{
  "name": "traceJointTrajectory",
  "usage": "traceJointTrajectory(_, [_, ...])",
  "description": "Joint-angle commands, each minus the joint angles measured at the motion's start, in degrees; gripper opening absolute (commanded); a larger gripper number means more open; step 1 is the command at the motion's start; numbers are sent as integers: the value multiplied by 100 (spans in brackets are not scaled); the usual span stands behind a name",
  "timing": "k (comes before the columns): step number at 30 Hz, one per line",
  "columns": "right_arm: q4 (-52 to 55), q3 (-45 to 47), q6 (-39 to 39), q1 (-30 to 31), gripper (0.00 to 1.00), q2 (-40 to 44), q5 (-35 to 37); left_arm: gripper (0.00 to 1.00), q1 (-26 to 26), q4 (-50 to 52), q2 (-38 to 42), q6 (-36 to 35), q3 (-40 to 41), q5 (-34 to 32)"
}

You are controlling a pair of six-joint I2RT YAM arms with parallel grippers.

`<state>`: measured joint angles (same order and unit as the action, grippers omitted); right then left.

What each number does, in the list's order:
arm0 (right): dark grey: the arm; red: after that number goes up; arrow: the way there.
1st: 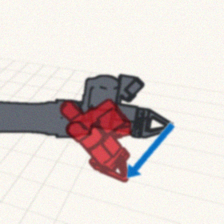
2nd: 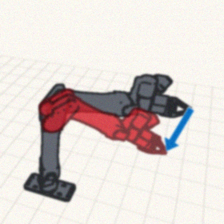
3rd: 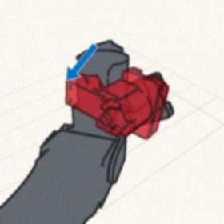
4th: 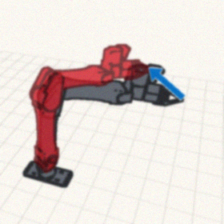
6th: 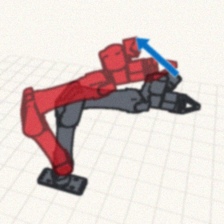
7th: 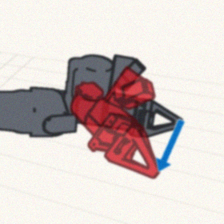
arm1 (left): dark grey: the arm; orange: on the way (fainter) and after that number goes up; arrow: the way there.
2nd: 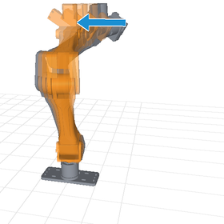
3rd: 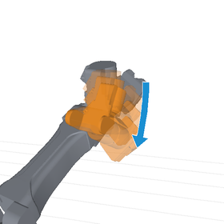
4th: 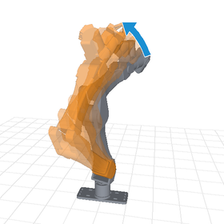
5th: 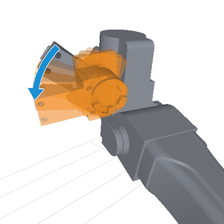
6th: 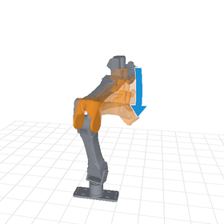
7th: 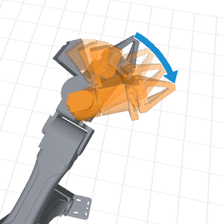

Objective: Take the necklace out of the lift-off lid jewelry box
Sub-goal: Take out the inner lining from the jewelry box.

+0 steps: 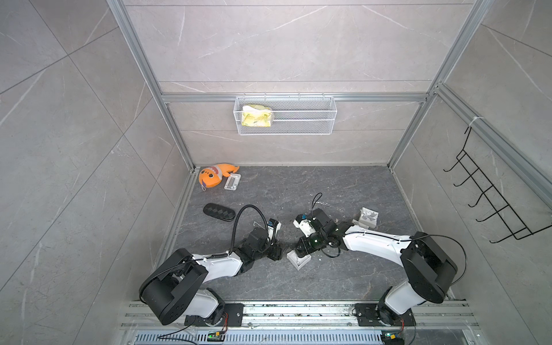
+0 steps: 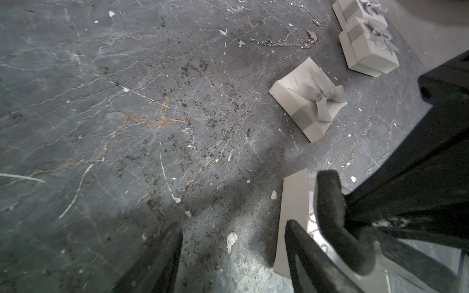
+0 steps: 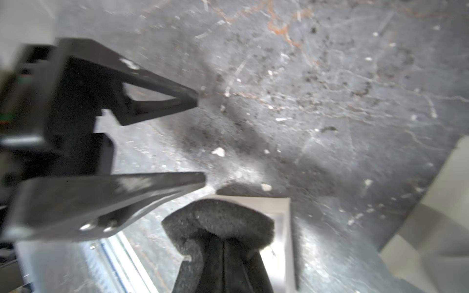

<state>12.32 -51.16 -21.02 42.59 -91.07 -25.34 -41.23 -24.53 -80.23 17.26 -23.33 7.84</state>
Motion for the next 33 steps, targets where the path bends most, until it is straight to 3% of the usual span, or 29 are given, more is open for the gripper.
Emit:
traceJointTrajectory(1, [-506,147,-33,-95,0,210,-721,67,-11,-160,-55,-100,-66,-99])
traceJointTrajectory(7, [-478,74,39,-154,0,613,-404,67,-12,644,407,-10,-377,-324])
traceJointTrajectory(11, [-92,-176,342,-154,0,1031,456,67,-2,1590,977,-32,-816,-472])
traceJointTrajectory(18, [103,-318,883,-129,0,1362,1623,67,40,2198,1684,55,-1411,288])
traceJointTrajectory(25, [-23,-395,1243,-48,0,1538,1835,67,63,1904,1347,435,-1912,1332])
traceJointTrajectory(33, [-403,-180,1291,47,0,1832,1773,58,72,1941,922,546,-2397,1341])
